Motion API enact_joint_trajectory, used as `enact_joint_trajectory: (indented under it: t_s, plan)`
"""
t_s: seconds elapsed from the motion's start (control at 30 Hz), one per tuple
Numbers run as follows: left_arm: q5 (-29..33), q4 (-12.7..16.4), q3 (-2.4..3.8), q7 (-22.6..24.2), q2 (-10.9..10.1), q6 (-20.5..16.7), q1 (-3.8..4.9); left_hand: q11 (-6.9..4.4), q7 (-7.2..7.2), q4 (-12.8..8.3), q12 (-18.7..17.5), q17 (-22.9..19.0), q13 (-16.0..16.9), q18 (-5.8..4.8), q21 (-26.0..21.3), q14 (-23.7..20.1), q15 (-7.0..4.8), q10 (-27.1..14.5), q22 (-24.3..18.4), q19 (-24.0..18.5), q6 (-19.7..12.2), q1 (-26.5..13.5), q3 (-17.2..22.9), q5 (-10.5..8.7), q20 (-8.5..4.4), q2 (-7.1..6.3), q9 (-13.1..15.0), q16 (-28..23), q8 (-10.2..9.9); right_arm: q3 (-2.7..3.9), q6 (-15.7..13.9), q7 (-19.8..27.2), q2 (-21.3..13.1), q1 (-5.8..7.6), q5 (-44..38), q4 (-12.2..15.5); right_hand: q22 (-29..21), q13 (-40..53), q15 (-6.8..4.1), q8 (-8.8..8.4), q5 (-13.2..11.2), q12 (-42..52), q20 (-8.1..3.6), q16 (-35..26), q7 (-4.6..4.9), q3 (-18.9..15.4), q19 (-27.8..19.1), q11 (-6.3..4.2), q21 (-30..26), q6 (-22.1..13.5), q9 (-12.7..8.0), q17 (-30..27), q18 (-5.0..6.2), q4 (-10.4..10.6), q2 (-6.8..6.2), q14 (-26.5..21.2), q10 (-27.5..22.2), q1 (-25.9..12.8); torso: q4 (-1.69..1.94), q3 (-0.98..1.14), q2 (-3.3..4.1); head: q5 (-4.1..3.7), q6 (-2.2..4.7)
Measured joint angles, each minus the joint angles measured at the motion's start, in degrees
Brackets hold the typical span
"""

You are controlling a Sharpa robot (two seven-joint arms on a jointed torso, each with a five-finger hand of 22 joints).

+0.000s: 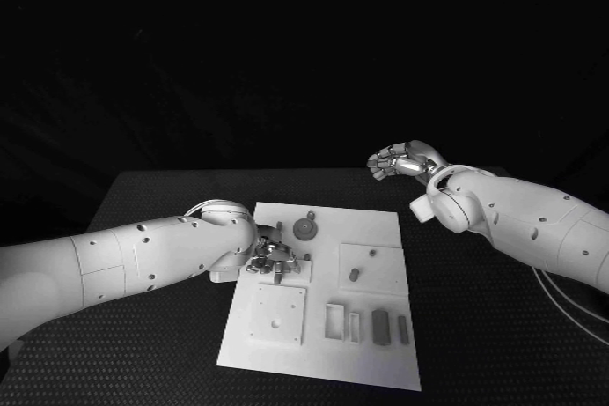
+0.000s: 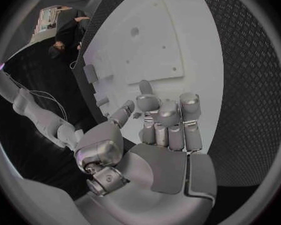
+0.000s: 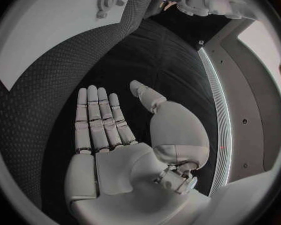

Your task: Assemble the parts on the task board

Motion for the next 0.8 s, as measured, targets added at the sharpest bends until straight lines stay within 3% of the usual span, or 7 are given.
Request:
enact_joint_trajectory:
  t_s: [0.27, 0.43, 0.6, 0.63, 0.7, 0.73, 0.8]
  plan:
    - [0.3, 0.4, 2.15, 0.0, -0.8, -0.9, -0.03, 0.0, 0.21, -0.5, 0.0, -0.1, 0.0, 0.0, 0.0, -0.2, -0.19, 0.0, 0.0, -0.3, -0.6, 0.3, -0.5, 0.0, 0.28, -1.41, 0.1, 0.0, 0.0, 0.0, 0.0, 0.0, -0.1, -0.18, 0.0, -0.1, 0.0, 0.0, 0.0, 0.0, 0.0, 0.0, 0.0, 0.0, 0.17, 0.0, 0.0, 0.0, 0.0, -0.2, -0.1, 0.0, 0.0, 0.0, 0.0, 0.0, 0.0, 0.0, -0.01, 0.0, 0.0, -0.03, 0.19]
    - [0.6, 0.8, 4.41, 0.0, -1.8, -1.5, -0.04, -0.01, 0.53, -1.0, -0.5, -0.4, -0.3, 0.0, -0.3, -0.8, -0.07, 0.0, -0.2, -0.9, -1.1, 1.9, -0.6, 0.0, 0.49, -3.09, 0.2, -0.4, 0.0, 0.0, 0.1, 0.0, -0.2, -0.36, 0.0, -0.1, 0.1, -0.1, 0.0, 0.0, 0.0, -0.3, 0.0, 0.0, 0.17, -0.2, 0.0, 0.0, -0.2, -0.2, -0.2, 0.0, 0.0, -0.2, 0.0, 0.0, 0.0, 0.0, 0.0, -0.01, -0.03, -0.08, 0.64]
    - [1.8, 0.8, 5.67, 0.1, -2.6, -2.6, 0.87, 1.5, 1.66, -1.6, -2.6, -1.5, -1.2, -0.01, -1.9, -3.5, 0.44, -3.0, -0.9, -2.9, -5.3, 3.8, 0.0, 0.0, 1.03, -4.96, 0.3, -2.8, -1.7, 0.0, 0.1, 0.0, -0.2, -0.36, 0.0, -0.3, 0.1, -0.1, 0.0, 0.0, 0.0, -0.3, 0.0, 0.0, 0.17, -0.2, 0.0, 0.0, -0.2, -0.2, -0.3, 0.0, 0.0, -0.2, 0.0, 0.0, 0.0, 0.0, 0.03, -0.01, -0.05, -0.15, 1.02]
    - [2.3, 0.6, 5.86, 0.1, -2.8, -3.0, 1.21, 1.99, 2.11, -1.9, -3.2, -1.9, -1.5, 0.0, -2.5, -4.4, 0.83, -3.9, -1.1, -3.6, -6.5, 4.8, 0.3, 0.0, 1.28, -4.61, 0.3, -3.5, -2.2, 0.0, 0.1, 0.0, -0.1, -0.36, 0.0, -0.4, 0.2, -0.1, 0.0, 0.0, 0.0, -0.3, -0.03, 0.0, 0.17, -0.2, 0.0, 0.0, -0.2, -0.2, -0.3, 0.0, 0.0, -0.2, -0.13, 0.0, 0.0, 0.1, 0.03, -0.01, -0.05, -0.15, 1.08]
    - [3.0, 0.0, 6.21, 0.2, -2.9, -3.8, 1.77, 3.19, 3.4, -3.1, -5.8, -3.4, -2.9, -0.01, -4.5, -6.9, 2.01, -6.9, -1.9, -5.8, -9.4, 8.6, 1.5, 0.05, 1.87, -1.44, 0.3, -6.4, -3.1, 0.0, 0.2, 0.0, -0.1, -0.36, 0.0, -0.7, 0.2, -0.1, 0.0, 0.23, 0.0, -0.3, -0.21, 0.0, 0.17, -0.4, -0.2, 0.0, -0.2, -0.2, -0.3, 0.0, 0.0, -0.4, -0.23, 0.0, 0.0, 0.2, 0.04, 0.01, -0.05, -0.09, 1.21]
    - [3.2, -0.5, 6.4, 0.2, -2.9, -4.1, 2.05, 3.65, 3.83, -3.5, -7.0, -4.1, -3.5, -0.01, -5.4, -7.8, 2.5, -7.9, -2.3, -6.7, -10.2, 10.2, 1.9, 0.59, 2.11, -0.79, 0.4, -7.7, -3.2, 0.0, 0.2, 0.0, -0.1, -0.35, 0.0, -0.8, 0.2, -0.1, 0.0, 0.35, 0.0, -0.3, -0.21, 0.0, 0.17, -0.4, -0.2, 0.0, -0.2, -0.2, -0.3, 0.0, 0.0, -0.4, -0.23, 0.0, 0.0, 0.2, 0.04, 0.01, -0.04, -0.07, 1.27]
    - [3.6, -2.1, 6.64, 0.2, -2.9, -4.8, 2.74, 4.97, 5.13, -3.6, -10.9, -6.5, -5.9, -1.56, -8.5, -9.8, 4.12, -10.0, -4.0, -8.6, -12.7, 14.0, 2.0, 1.96, 2.78, -0.62, 0.7, -11.9, -3.8, 0.0, 0.2, 0.0, -0.1, -0.35, 0.0, -1.1, 0.2, -0.1, 0.0, 0.38, 0.0, -0.3, -0.21, 0.0, 0.17, -0.4, -0.2, 0.0, -0.2, -0.2, -0.3, 0.0, 0.0, -0.4, -0.23, 0.0, 0.0, 0.2, 0.03, 0.01, -0.04, -0.02, 1.41]
